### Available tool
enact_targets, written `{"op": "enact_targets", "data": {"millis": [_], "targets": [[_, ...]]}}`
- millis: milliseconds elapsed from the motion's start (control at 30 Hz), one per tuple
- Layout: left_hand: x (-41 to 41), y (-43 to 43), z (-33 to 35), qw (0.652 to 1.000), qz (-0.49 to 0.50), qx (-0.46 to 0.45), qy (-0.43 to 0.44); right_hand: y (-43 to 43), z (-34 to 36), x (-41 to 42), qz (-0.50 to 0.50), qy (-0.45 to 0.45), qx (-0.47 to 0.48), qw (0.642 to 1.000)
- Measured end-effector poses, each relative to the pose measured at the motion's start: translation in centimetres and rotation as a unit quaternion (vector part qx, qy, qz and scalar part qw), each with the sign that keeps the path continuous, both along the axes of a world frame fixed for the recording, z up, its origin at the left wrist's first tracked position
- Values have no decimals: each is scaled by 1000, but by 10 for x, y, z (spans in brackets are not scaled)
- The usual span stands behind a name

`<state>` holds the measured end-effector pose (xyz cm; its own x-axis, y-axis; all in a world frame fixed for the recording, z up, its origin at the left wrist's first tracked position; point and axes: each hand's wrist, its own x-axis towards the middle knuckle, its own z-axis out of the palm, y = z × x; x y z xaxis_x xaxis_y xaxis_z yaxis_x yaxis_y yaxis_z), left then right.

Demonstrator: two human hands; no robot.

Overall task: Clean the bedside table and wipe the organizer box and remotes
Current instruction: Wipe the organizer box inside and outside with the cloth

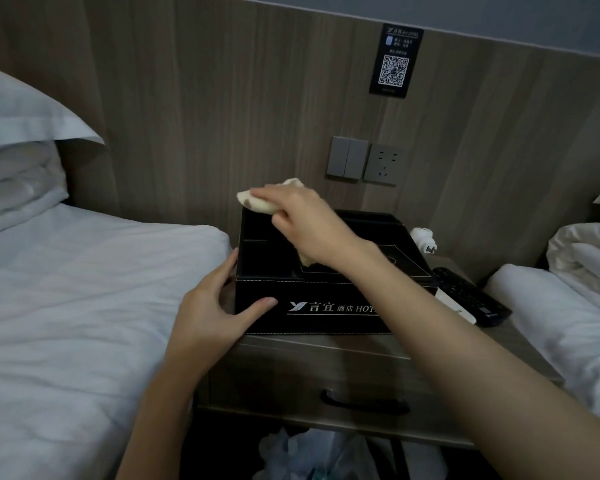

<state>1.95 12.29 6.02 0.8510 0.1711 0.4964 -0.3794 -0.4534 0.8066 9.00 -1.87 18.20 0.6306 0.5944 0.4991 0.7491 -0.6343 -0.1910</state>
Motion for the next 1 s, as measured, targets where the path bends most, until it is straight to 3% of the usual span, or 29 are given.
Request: {"op": "enact_targets", "data": {"millis": [167, 400, 700, 867, 1000], "targets": [[1, 2, 1, 1000, 5, 0, 1, 16, -12, -3, -20, 35, -81, 996], [0, 1, 2, 999, 26, -5, 20, -2, -14, -39, 31, 30, -141, 989], [-1, 0, -1, 998, 16, -46, 39, -37, -55, -63, 96, 0, -78, 992], [-5, -3, 2, 999, 4, -31, 19, -71, -64, -65, 56, -47, -86, 994], [-6, -8, 4, 997, -10, -81, 14, -97, -67, -68, 10, -100, -73, 992]]}}
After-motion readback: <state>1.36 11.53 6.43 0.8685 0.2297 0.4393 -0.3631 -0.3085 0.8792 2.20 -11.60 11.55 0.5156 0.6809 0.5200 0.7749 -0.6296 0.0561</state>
